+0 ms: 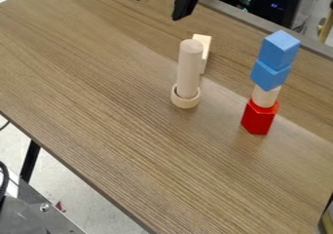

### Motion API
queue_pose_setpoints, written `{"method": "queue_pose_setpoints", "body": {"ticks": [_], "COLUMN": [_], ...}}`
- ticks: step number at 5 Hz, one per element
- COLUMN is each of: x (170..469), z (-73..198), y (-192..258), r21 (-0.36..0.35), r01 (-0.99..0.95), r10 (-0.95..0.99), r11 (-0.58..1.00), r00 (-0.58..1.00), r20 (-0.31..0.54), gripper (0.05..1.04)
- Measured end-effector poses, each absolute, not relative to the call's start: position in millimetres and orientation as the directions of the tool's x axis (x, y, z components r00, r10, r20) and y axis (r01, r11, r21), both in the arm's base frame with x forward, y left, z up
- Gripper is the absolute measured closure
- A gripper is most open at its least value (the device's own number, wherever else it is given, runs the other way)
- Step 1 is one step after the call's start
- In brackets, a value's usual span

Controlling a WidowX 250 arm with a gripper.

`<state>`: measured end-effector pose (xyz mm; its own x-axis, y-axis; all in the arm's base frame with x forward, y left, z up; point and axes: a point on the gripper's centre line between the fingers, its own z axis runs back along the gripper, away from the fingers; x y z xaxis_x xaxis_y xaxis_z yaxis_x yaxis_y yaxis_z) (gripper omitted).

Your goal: Put the blue cube on top of the cylinder

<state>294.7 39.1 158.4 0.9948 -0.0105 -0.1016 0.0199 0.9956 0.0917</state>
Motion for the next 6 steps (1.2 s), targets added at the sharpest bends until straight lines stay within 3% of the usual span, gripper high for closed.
{"method": "queue_pose_setpoints", "body": {"ticks": [1,2,4,5,6], "x": [294,319,347,357,366], "z": [148,170,203,201,187], "y": [38,-1,-69,-92,-95], "r21": [0.084,0.036,0.077,0.118,0.139], "r01": [0.024,0.202,0.469,0.545,0.496], "r10": [-0.012,-0.202,-0.475,-0.556,-0.511], "r11": [0.996,0.979,0.880,0.830,0.857], "r00": [0.990,0.979,0.875,0.826,0.853], "r20": [-0.138,-0.022,0.099,0.095,0.106], "gripper": [0.082,0.082,0.082,0.082,0.082]}}
